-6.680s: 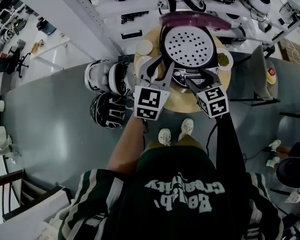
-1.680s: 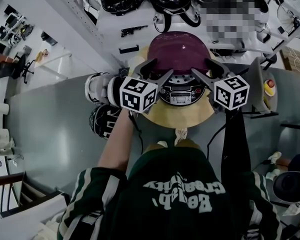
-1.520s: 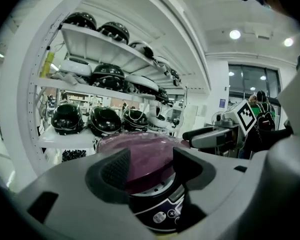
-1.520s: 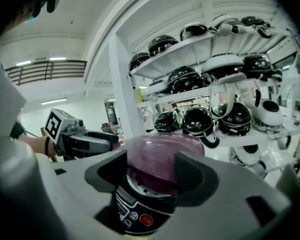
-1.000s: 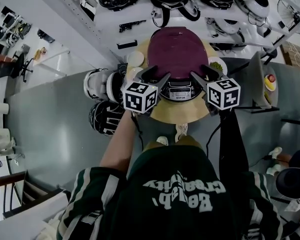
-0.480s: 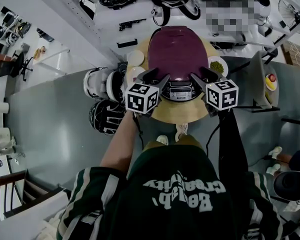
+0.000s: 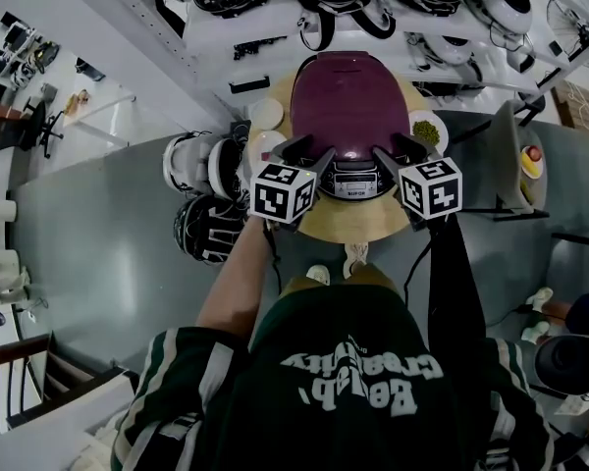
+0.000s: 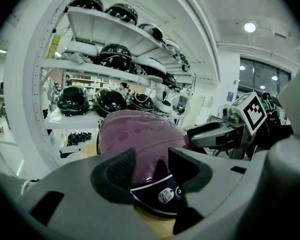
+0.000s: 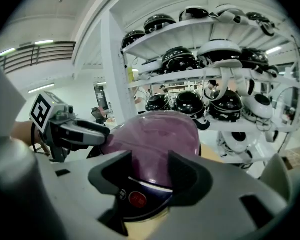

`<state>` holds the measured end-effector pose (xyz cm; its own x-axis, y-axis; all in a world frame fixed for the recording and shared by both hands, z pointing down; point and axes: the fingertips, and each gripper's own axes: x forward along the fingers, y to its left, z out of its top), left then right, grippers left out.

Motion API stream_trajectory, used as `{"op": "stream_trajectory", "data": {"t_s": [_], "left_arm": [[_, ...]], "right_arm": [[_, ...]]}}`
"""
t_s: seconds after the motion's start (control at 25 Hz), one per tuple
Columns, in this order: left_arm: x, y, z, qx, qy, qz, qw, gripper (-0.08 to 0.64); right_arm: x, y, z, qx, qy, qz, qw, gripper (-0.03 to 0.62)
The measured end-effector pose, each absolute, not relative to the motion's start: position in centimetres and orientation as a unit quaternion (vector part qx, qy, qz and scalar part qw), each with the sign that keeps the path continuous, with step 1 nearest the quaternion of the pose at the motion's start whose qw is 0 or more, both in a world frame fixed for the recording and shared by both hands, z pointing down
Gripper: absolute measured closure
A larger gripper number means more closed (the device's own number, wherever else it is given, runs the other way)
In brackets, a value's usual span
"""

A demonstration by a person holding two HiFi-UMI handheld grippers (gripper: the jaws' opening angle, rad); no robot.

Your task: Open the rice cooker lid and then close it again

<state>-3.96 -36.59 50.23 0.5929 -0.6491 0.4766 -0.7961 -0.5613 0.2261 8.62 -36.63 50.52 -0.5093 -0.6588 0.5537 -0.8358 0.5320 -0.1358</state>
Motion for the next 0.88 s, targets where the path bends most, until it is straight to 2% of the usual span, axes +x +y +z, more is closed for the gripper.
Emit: {"op": "stream_trajectory", "data": {"t_s": [0.36, 0.76, 0.88], "left_arm": [[-3.78, -36.37, 50.64, 0.861, -0.419, 0.208, 0.198, 0.346], [-3.87, -36.24, 50.44, 0.864, -0.426, 0.176, 0.201, 0.333], [-3.68, -35.98, 50.30, 0.870, -0.423, 0.168, 0.189, 0.327]], "right_arm": [[8.28, -36.36, 50.94, 0.429, -0.842, 0.187, 0.269, 0.351], [8.29, -36.40, 50.75, 0.468, -0.835, 0.182, 0.224, 0.351], [8.06, -35.87, 50.29, 0.478, -0.836, 0.176, 0.205, 0.330]]}}
